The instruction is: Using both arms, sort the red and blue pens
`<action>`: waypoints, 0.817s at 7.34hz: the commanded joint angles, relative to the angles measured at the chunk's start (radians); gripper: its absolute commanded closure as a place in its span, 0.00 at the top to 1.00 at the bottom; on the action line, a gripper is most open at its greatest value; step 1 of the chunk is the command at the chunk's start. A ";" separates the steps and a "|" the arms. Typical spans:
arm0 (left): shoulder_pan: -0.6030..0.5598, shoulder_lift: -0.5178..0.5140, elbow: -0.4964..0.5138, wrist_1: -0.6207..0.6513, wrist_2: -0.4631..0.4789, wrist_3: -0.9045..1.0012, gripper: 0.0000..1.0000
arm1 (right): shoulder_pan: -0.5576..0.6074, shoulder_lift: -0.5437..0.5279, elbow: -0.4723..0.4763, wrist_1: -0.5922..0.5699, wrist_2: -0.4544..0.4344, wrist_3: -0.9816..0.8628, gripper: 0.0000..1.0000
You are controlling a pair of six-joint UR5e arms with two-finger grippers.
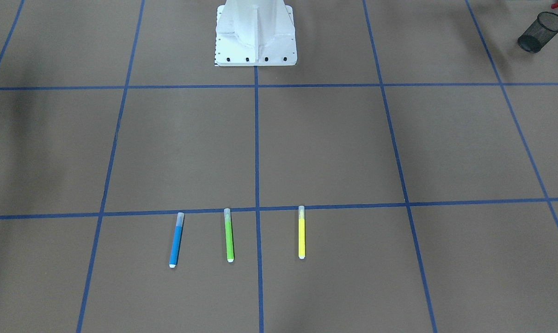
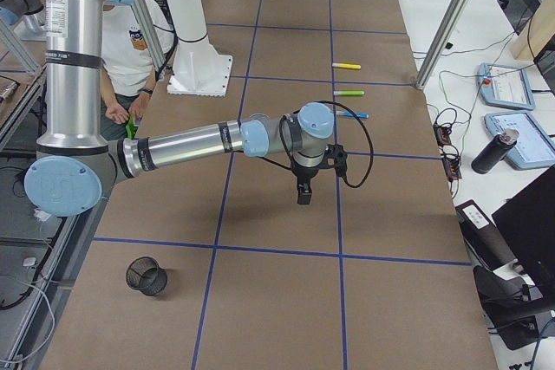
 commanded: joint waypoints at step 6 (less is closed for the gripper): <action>-0.002 -0.030 0.010 0.031 -0.029 0.003 0.00 | 0.000 -0.001 -0.004 -0.001 -0.001 -0.001 1.00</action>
